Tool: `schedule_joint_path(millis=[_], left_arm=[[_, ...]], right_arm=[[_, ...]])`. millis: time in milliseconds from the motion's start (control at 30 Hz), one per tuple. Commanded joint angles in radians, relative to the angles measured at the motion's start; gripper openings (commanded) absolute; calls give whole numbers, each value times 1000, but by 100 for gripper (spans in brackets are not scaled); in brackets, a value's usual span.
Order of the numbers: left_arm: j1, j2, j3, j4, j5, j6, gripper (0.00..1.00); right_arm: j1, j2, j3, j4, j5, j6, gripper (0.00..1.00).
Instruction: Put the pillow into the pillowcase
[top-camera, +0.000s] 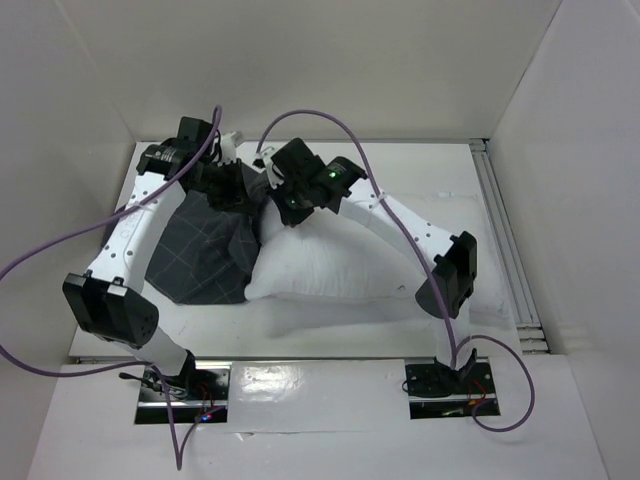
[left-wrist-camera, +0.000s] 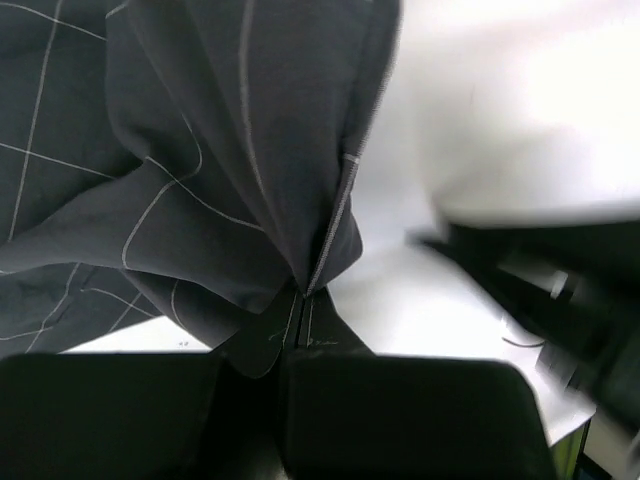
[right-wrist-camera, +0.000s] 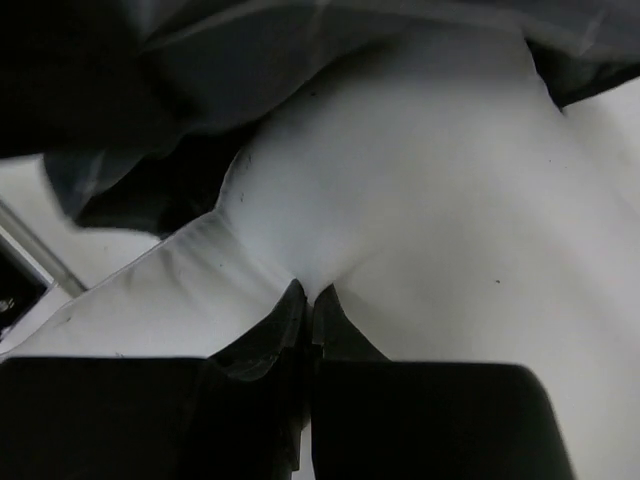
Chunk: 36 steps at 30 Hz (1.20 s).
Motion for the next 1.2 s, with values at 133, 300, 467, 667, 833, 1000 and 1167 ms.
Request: schedule_joint_path(millis=[133,300,467,667,833,1000,1167], left_arm=[[1,-83,-26,-34,48,35,0],[1,-92,-26,-43,70,35,0],[1,-113,-61,-43,70,44,0],[1,-135,-121,-43,70,44,0],[-9,-155,-141,-43,100,53,0],[-9,-164,-132,-43,156,64,0],[-51,-164,-110,-43,220,73,0]], right_arm=[[-122,51,202,27,36,-58,0],[-170,130,236,39,3,-58,0],[-242,143,209,82,-115,-9,0],[-337,164,189,127,-235,106,0],[-356,189,170,171,-177,241,0],[-336,222,118,231,-30,402,0],[-313,314,129,231,125,535,0]])
